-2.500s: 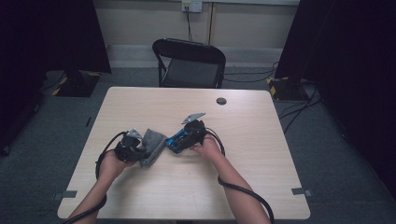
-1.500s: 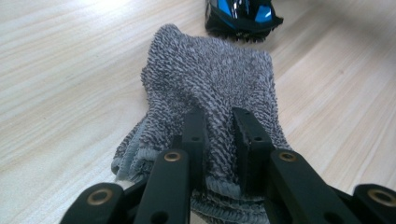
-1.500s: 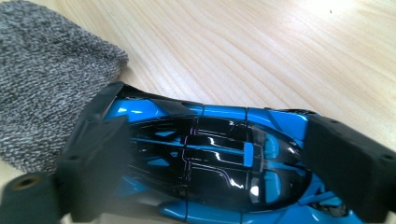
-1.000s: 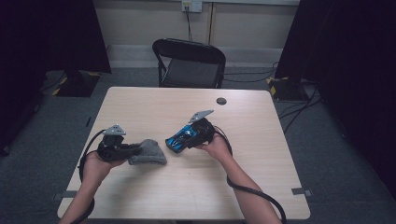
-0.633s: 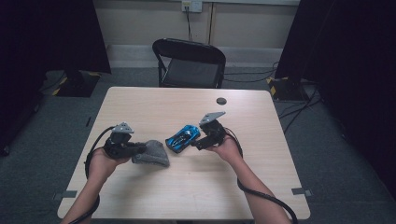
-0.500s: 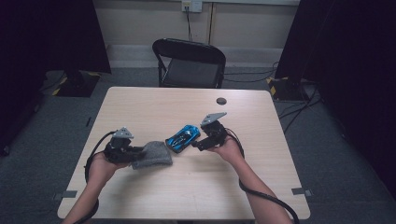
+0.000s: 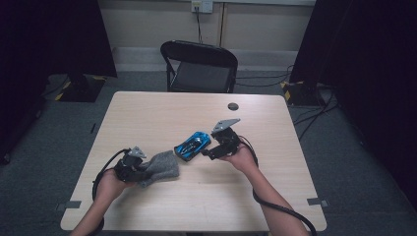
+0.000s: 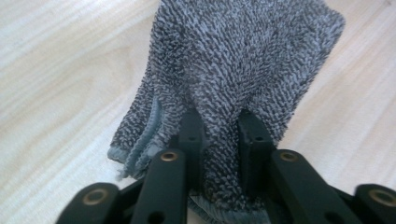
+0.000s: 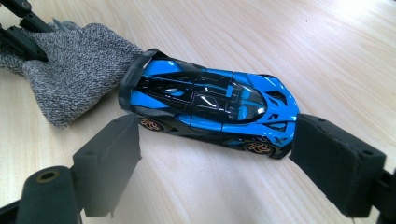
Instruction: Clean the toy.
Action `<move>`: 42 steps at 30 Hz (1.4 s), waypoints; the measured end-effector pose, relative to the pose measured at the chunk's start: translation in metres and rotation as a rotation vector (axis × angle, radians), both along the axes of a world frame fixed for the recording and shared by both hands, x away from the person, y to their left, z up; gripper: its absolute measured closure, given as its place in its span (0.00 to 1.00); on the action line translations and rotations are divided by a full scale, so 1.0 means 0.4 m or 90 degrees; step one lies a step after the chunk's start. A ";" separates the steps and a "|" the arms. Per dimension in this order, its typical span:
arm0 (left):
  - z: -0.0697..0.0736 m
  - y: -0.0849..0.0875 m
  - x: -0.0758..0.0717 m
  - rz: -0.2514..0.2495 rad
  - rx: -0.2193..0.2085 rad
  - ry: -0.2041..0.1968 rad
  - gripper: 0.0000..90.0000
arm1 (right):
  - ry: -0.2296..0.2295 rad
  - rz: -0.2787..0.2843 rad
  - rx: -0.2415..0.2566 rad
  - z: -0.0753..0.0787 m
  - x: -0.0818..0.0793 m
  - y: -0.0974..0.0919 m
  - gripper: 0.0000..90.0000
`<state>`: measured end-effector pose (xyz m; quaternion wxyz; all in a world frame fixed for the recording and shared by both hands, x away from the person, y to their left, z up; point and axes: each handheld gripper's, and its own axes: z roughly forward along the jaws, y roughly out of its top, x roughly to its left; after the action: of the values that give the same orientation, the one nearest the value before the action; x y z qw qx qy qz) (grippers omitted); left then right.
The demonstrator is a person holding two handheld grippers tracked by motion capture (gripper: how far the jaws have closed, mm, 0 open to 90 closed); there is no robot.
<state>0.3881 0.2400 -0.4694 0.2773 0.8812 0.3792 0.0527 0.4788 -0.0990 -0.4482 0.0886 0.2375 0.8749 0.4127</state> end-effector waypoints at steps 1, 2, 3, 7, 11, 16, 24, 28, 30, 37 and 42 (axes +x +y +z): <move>0.006 -0.003 -0.003 -0.002 -0.006 0.002 0.85 | 0.002 -0.001 0.005 0.001 -0.002 -0.004 0.17; 0.016 -0.006 -0.006 -0.009 -0.017 -0.003 0.85 | 0.000 0.001 0.008 0.003 -0.003 -0.008 0.17; 0.029 -0.013 -0.011 -0.013 -0.029 -0.011 0.86 | -0.001 0.003 0.010 0.004 -0.004 -0.013 0.17; 0.102 -0.065 -0.023 -0.050 -0.081 -0.052 0.86 | -0.004 -0.002 0.021 0.013 -0.004 -0.040 0.18; 0.139 -0.155 -0.015 -0.106 -0.110 -0.074 0.85 | -0.009 -0.020 0.038 0.029 -0.001 -0.076 0.18; 0.120 -0.282 0.032 -0.148 -0.114 -0.070 0.85 | -0.018 -0.037 0.044 0.041 -0.006 -0.127 0.18; 0.051 -0.433 0.131 -0.171 -0.073 -0.041 0.84 | -0.018 -0.059 0.055 0.037 -0.021 -0.218 0.21; 0.034 -0.485 0.166 -0.187 -0.054 -0.034 0.84 | -0.017 -0.060 0.058 0.026 -0.037 -0.262 0.21; 0.024 -0.508 0.174 -0.194 -0.056 -0.027 0.83 | -0.013 -0.062 0.068 0.019 -0.046 -0.277 0.21; 0.007 -0.533 0.181 -0.193 -0.070 -0.041 0.59 | -0.008 -0.036 0.058 -0.004 -0.077 -0.271 0.21; 0.030 -0.501 0.178 -0.164 -0.102 -0.067 0.37 | -0.008 -0.038 0.033 -0.025 -0.088 -0.258 0.28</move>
<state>0.4595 0.0395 -0.4573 0.3706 0.8937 0.2508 0.0326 0.4436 -0.2024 -0.4584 0.0998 0.2632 0.8558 0.4340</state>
